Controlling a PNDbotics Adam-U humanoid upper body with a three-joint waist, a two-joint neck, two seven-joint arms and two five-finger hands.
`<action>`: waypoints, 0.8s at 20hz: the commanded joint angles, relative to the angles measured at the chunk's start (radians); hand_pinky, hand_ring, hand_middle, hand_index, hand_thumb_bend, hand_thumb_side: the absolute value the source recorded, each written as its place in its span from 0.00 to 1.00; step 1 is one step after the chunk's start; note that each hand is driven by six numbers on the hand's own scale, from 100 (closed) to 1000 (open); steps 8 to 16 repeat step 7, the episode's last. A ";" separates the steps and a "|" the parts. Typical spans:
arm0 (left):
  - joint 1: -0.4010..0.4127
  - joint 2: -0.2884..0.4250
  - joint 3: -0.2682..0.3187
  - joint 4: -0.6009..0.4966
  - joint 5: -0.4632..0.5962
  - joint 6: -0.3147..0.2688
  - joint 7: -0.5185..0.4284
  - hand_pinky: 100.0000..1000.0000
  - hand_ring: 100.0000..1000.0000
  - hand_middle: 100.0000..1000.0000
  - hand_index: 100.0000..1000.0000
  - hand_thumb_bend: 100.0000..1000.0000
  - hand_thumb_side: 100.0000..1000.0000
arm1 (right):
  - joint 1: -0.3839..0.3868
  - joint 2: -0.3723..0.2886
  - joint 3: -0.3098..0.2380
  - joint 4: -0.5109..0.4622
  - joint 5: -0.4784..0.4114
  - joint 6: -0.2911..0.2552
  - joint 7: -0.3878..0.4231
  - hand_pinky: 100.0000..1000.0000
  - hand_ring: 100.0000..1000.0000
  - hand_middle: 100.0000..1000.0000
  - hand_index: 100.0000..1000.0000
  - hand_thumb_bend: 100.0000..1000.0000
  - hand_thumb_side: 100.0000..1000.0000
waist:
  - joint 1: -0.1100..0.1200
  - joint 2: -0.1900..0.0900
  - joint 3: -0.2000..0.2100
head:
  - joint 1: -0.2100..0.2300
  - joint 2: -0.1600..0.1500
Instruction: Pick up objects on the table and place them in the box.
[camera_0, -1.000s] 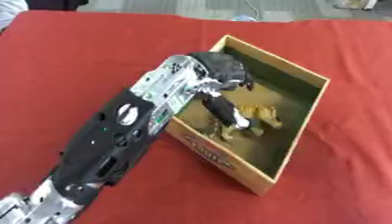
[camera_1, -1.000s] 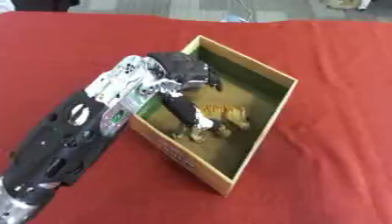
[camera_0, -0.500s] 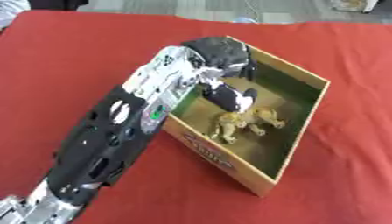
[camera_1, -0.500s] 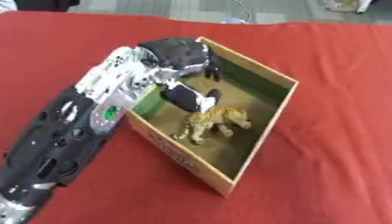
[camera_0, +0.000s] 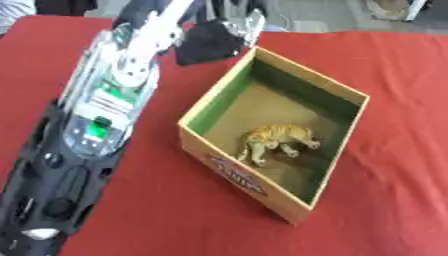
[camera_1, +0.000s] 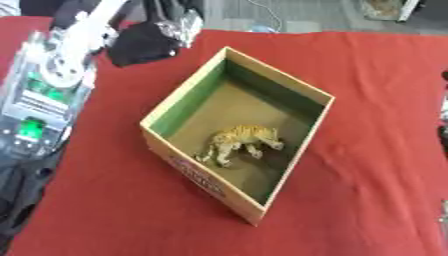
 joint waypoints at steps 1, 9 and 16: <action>0.024 0.048 0.048 -0.103 0.171 0.023 0.135 0.32 0.42 0.45 0.63 0.00 0.49 | -0.007 -0.010 -0.012 -0.020 -0.008 -0.002 -0.009 0.94 0.63 0.57 0.75 0.00 0.60 | -0.003 -0.026 0.003 | -0.010 0.006; 0.098 0.061 0.132 -0.151 0.391 -0.027 0.377 0.34 0.41 0.43 0.61 0.00 0.49 | -0.007 -0.007 -0.017 -0.020 -0.010 -0.005 -0.019 0.93 0.63 0.57 0.75 0.00 0.60 | -0.015 -0.036 0.016 | -0.012 0.011; 0.098 0.061 0.132 -0.151 0.391 -0.027 0.377 0.34 0.41 0.43 0.61 0.00 0.49 | -0.007 -0.007 -0.017 -0.020 -0.010 -0.005 -0.019 0.93 0.63 0.57 0.75 0.00 0.60 | -0.015 -0.036 0.016 | -0.012 0.011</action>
